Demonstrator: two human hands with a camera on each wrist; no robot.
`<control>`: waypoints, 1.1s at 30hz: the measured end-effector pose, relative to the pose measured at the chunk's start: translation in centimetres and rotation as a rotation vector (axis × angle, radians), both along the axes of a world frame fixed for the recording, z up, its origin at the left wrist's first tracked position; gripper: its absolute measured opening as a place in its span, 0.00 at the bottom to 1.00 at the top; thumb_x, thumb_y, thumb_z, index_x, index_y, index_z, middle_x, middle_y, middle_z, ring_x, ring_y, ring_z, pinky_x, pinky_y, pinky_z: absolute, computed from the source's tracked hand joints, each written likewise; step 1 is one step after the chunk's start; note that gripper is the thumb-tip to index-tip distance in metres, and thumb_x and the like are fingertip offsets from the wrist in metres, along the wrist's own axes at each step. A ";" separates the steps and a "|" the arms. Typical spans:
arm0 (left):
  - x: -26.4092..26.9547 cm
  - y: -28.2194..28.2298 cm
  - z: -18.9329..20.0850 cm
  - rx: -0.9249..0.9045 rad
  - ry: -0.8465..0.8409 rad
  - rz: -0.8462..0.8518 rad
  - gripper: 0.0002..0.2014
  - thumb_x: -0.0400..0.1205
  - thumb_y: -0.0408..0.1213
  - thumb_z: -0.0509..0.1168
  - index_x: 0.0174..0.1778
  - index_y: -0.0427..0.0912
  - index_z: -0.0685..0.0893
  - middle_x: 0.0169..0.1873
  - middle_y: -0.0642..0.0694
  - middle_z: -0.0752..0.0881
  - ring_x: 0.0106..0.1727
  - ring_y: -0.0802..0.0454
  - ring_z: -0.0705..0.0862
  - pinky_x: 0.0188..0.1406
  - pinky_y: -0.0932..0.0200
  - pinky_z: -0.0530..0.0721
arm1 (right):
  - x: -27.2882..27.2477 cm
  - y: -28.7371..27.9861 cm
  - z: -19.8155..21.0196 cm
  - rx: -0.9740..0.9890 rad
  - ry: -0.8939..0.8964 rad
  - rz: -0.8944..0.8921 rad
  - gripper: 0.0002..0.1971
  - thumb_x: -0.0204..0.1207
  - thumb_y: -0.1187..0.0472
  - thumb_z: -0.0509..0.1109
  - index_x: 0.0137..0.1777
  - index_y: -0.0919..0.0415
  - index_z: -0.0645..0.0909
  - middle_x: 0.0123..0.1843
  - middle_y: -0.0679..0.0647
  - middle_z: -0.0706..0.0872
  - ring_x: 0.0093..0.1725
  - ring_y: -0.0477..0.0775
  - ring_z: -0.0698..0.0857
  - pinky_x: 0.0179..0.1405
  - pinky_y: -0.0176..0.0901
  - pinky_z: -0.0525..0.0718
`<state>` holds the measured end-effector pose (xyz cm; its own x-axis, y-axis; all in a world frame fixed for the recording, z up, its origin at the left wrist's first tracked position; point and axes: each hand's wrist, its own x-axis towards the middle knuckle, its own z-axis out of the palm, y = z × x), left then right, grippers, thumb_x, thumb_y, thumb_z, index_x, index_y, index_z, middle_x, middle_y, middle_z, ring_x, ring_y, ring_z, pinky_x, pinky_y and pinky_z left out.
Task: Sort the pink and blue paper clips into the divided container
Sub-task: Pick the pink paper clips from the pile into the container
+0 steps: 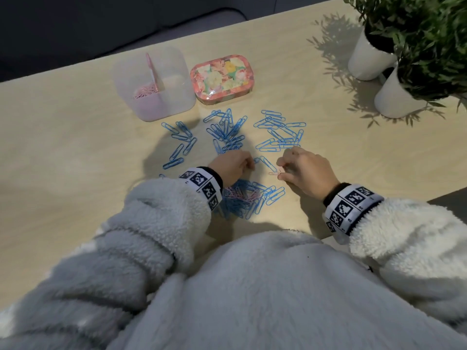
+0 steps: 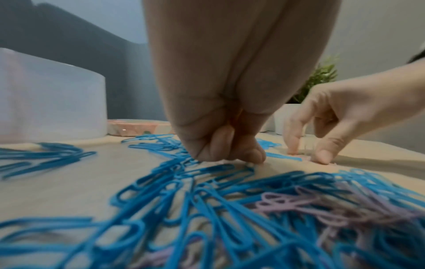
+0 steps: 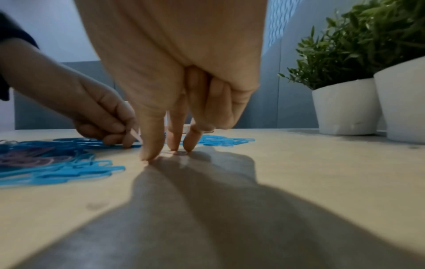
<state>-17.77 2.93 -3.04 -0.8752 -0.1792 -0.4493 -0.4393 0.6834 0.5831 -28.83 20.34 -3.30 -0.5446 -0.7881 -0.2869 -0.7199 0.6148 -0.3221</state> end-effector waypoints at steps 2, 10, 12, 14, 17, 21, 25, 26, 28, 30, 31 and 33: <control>0.4 -0.8 0.3 0.073 0.027 0.055 0.18 0.79 0.22 0.48 0.53 0.37 0.82 0.38 0.45 0.80 0.42 0.47 0.77 0.43 0.59 0.73 | 0.3 -0.1 -0.1 -0.038 -0.021 -0.037 0.10 0.72 0.53 0.72 0.52 0.53 0.83 0.53 0.53 0.85 0.57 0.60 0.82 0.47 0.48 0.76; 3.6 0.0 0.7 -0.055 0.075 -0.136 0.09 0.76 0.45 0.68 0.47 0.45 0.82 0.35 0.55 0.77 0.36 0.57 0.74 0.40 0.61 0.70 | 0.3 -0.6 -0.9 -0.047 -0.152 -0.190 0.05 0.69 0.60 0.69 0.34 0.52 0.79 0.35 0.48 0.83 0.41 0.56 0.81 0.38 0.41 0.72; 4.1 0.2 0.1 -0.116 0.082 -0.219 0.12 0.74 0.45 0.70 0.51 0.47 0.82 0.42 0.53 0.77 0.43 0.56 0.75 0.41 0.62 0.70 | 0.1 -0.9 -1.0 -0.087 -0.174 -0.204 0.06 0.69 0.62 0.68 0.32 0.52 0.77 0.34 0.49 0.82 0.39 0.57 0.81 0.38 0.44 0.77; 4.3 -0.1 -0.2 -0.152 0.102 -0.229 0.09 0.76 0.42 0.68 0.50 0.46 0.82 0.45 0.50 0.78 0.46 0.52 0.78 0.41 0.61 0.69 | -0.6 -1.0 -1.2 -0.198 -0.280 -0.273 0.09 0.70 0.65 0.68 0.32 0.51 0.77 0.34 0.51 0.83 0.37 0.57 0.82 0.42 0.46 0.80; 4.3 -0.6 -0.3 -0.168 0.132 -0.168 0.06 0.79 0.37 0.65 0.49 0.42 0.83 0.48 0.44 0.81 0.49 0.46 0.80 0.40 0.60 0.69 | -1.5 -1.2 -1.1 -0.350 -0.538 -0.437 0.08 0.73 0.69 0.67 0.41 0.54 0.80 0.38 0.56 0.82 0.33 0.48 0.79 0.42 0.40 0.79; 4.3 -1.6 0.2 -0.076 0.201 -0.017 0.04 0.80 0.36 0.63 0.46 0.40 0.82 0.43 0.48 0.76 0.42 0.51 0.78 0.41 0.66 0.74 | -1.5 -2.0 0.0 -0.397 -0.915 -0.630 0.17 0.76 0.74 0.52 0.33 0.62 0.79 0.28 0.57 0.73 0.16 0.43 0.67 0.14 0.28 0.60; 4.6 -2.4 0.9 0.164 0.242 0.227 0.04 0.83 0.35 0.60 0.46 0.40 0.78 0.40 0.49 0.78 0.26 0.68 0.73 0.28 0.78 0.71 | -1.5 -2.6 0.8 -0.438 -1.390 -0.694 0.15 0.64 0.67 0.50 0.24 0.64 0.77 0.21 0.56 0.76 0.17 0.51 0.72 0.18 0.26 0.63; 4.8 -2.6 1.1 0.233 0.225 0.269 0.04 0.83 0.35 0.60 0.46 0.39 0.77 0.37 0.49 0.79 0.24 0.68 0.74 0.28 0.78 0.72 | -1.2 -2.9 0.7 -0.437 -1.413 -0.659 0.15 0.66 0.66 0.50 0.25 0.65 0.77 0.21 0.56 0.78 0.17 0.51 0.74 0.18 0.28 0.64; 5.2 -3.2 1.1 0.311 0.160 0.307 0.04 0.84 0.35 0.59 0.46 0.38 0.76 0.33 0.51 0.80 0.29 0.63 0.76 0.33 0.73 0.74 | -0.4 -3.4 0.6 -0.413 -1.325 -0.576 0.17 0.74 0.63 0.51 0.28 0.65 0.77 0.22 0.54 0.80 0.18 0.50 0.75 0.17 0.32 0.64; 5.6 -3.6 1.0 0.340 0.085 0.327 0.04 0.84 0.35 0.58 0.47 0.39 0.76 0.32 0.51 0.80 0.28 0.61 0.75 0.29 0.71 0.73 | 0.7 -3.9 0.4 -0.380 -1.104 -0.455 0.18 0.79 0.62 0.56 0.27 0.62 0.76 0.18 0.48 0.78 0.17 0.45 0.73 0.15 0.32 0.62; 5.7 -3.6 1.0 0.371 0.063 0.352 0.04 0.85 0.34 0.57 0.47 0.39 0.76 0.31 0.50 0.79 0.26 0.63 0.75 0.26 0.73 0.72 | 1.3 -4.1 0.2 -0.363 -0.977 -0.372 0.19 0.80 0.62 0.58 0.25 0.60 0.74 0.15 0.47 0.76 0.15 0.43 0.70 0.14 0.32 0.61; 5.9 -3.5 1.0 0.451 0.016 0.418 0.06 0.85 0.31 0.54 0.47 0.40 0.76 0.30 0.47 0.76 0.27 0.59 0.75 0.25 0.72 0.72 | 2.5 -4.6 -0.2 -0.335 -0.729 -0.177 0.19 0.81 0.62 0.60 0.26 0.58 0.73 0.16 0.45 0.72 0.16 0.40 0.67 0.18 0.31 0.64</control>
